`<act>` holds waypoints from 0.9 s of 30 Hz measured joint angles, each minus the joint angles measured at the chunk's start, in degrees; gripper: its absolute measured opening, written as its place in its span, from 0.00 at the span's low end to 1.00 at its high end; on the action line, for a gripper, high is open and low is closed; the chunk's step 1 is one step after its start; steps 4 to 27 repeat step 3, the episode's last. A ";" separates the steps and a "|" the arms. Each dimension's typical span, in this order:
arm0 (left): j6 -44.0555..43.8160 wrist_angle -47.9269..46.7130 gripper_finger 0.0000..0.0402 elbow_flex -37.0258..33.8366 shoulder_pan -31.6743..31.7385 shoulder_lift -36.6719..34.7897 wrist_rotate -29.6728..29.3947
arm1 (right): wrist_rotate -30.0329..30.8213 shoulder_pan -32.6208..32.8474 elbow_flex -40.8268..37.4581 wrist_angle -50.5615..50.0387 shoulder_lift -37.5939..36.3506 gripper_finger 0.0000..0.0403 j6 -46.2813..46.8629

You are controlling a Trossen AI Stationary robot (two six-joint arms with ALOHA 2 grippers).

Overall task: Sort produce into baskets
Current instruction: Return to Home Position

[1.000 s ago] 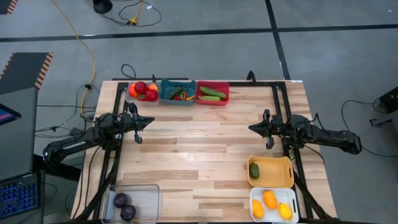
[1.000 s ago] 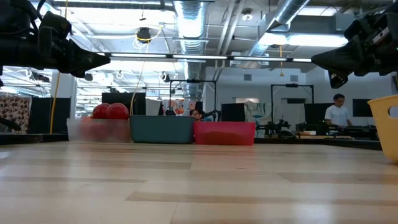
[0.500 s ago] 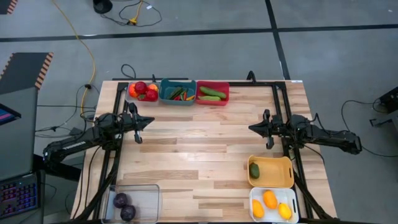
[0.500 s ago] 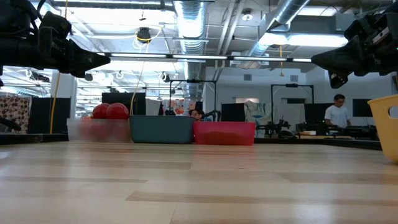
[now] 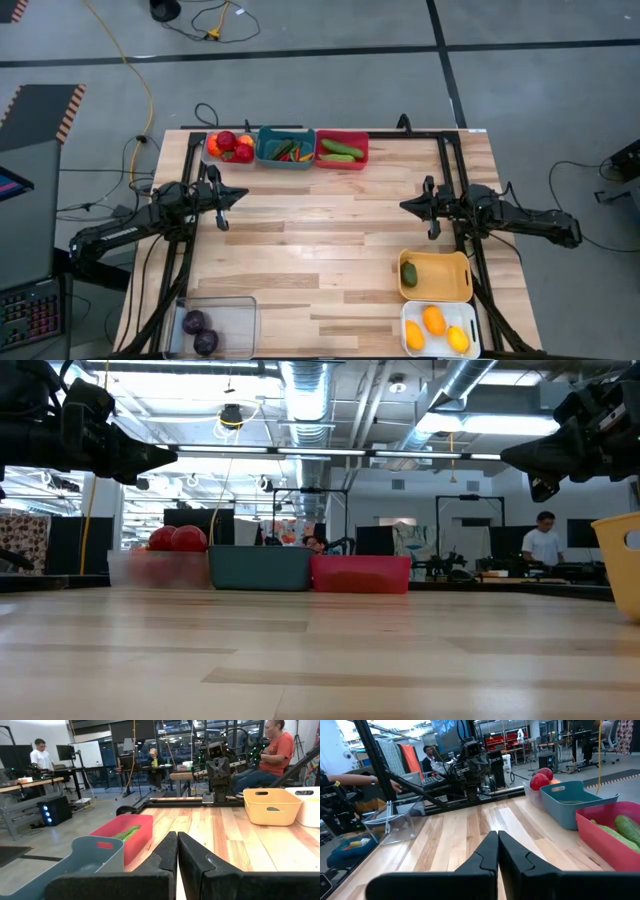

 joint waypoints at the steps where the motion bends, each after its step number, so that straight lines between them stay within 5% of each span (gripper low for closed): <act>1: -0.01 0.01 0.00 0.01 -0.01 0.00 0.01 | 0.00 0.01 0.00 0.00 0.01 0.09 0.00; 27: -0.01 0.00 0.00 -0.01 -0.01 0.00 0.01 | 0.00 0.01 0.00 0.01 0.00 0.09 0.00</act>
